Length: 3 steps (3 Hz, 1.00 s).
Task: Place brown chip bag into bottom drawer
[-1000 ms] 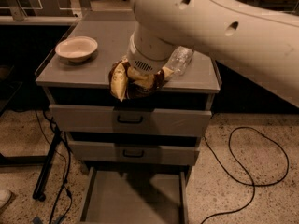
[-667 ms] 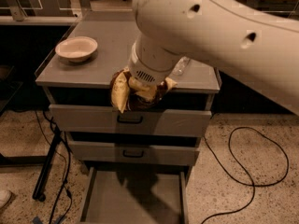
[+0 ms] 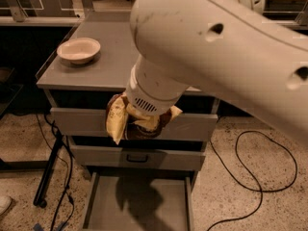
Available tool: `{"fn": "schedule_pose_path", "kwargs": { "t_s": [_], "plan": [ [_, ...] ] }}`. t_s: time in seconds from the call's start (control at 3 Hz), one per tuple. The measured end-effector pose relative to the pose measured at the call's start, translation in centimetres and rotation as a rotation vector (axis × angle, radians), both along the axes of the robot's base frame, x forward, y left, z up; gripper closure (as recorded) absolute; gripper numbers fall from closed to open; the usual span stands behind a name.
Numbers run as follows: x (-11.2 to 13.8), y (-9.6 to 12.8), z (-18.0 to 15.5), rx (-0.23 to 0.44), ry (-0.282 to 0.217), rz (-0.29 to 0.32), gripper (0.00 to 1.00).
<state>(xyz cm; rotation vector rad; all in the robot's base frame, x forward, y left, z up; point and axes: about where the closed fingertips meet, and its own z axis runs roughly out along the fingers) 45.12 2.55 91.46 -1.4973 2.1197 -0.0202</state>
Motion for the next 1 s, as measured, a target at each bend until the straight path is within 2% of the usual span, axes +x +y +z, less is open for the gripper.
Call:
{"fn": "schedule_pose_path", "kwargs": {
  "t_s": [0.33,1.0],
  "plan": [
    [0.0,0.0,0.0,0.0,0.0,0.0,1.0],
    [-2.8,0.7,-8.8,0.004,0.172,0.005,1.0]
  ]
}}
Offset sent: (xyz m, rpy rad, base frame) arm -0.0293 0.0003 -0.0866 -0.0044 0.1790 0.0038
